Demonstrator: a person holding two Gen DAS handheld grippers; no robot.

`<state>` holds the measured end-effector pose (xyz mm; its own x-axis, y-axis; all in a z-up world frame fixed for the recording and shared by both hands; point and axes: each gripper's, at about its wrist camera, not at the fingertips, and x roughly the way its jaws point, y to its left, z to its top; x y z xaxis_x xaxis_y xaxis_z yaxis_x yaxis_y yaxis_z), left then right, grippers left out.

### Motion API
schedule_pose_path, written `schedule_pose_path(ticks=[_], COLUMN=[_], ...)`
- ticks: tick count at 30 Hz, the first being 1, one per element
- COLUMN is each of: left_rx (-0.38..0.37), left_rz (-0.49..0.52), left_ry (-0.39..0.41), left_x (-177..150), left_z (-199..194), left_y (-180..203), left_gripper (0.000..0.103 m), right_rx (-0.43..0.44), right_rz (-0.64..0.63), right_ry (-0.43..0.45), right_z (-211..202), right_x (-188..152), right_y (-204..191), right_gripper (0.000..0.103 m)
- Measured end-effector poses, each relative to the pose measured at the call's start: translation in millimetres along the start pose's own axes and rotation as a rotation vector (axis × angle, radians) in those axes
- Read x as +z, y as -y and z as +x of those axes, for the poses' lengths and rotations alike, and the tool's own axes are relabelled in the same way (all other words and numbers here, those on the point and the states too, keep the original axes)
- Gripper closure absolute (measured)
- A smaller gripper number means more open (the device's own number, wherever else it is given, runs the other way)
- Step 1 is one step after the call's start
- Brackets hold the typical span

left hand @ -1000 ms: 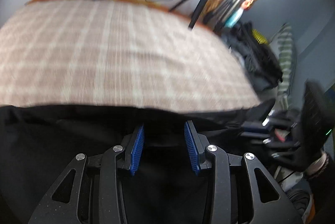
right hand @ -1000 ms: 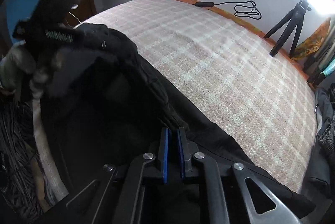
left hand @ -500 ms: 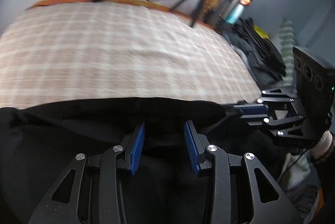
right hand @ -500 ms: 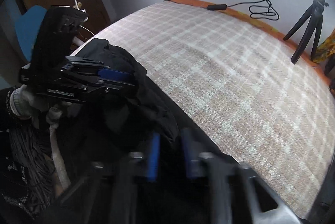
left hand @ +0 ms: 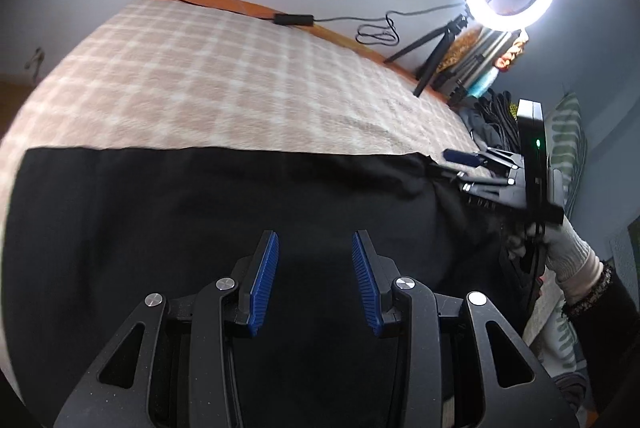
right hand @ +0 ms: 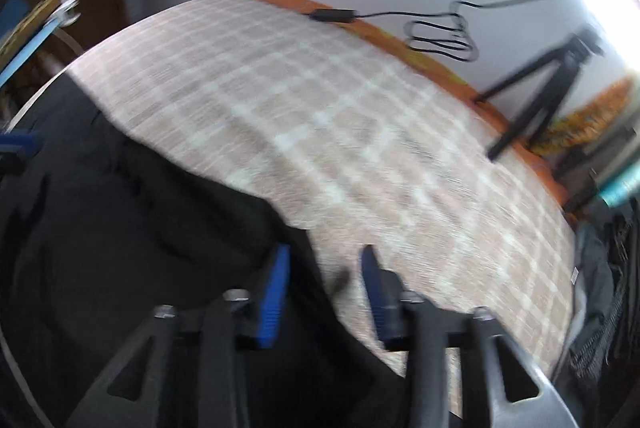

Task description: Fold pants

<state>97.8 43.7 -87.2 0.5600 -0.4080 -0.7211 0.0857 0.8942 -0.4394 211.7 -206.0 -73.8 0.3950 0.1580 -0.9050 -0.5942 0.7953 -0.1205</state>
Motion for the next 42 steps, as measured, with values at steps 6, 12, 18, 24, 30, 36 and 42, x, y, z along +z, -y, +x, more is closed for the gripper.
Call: schedule_pose_path(ticks=[6, 12, 18, 24, 30, 36, 42], left_rx=[0.007, 0.011, -0.012, -0.042, -0.106, -0.09, -0.062], left_rz=[-0.065, -0.229, -0.386, -0.473, -0.577, -0.641, -0.642], left_ry=[0.041, 0.105, 0.127, 0.127, 0.105, 0.153, 0.188], left_x=[-26, -64, -98, -118, -131, -133, -121], left_z=[-48, -91, -108, -107, -97, -96, -90], left_y=[-25, -66, -98, -110, -111, -109, -106], left_gripper=[0.066, 0.052, 0.052, 0.052, 0.052, 0.049, 0.042], right_rx=[0.053, 0.147, 0.18, 0.231, 0.232, 0.231, 0.248], right_rz=[0.241, 0.417, 0.447, 0.483, 0.469, 0.465, 0.455], right_ry=[0.113, 0.24, 0.288, 0.283, 0.26, 0.289, 0.296], right_z=[-57, -123, -154, -143, -134, -145, -147], right_x=[-16, -51, -69, -88, -95, -98, -95], right_y=[30, 13, -22, -35, -36, -34, -37], right_gripper=[0.054, 0.025, 0.021, 0.02, 0.02, 0.02, 0.02])
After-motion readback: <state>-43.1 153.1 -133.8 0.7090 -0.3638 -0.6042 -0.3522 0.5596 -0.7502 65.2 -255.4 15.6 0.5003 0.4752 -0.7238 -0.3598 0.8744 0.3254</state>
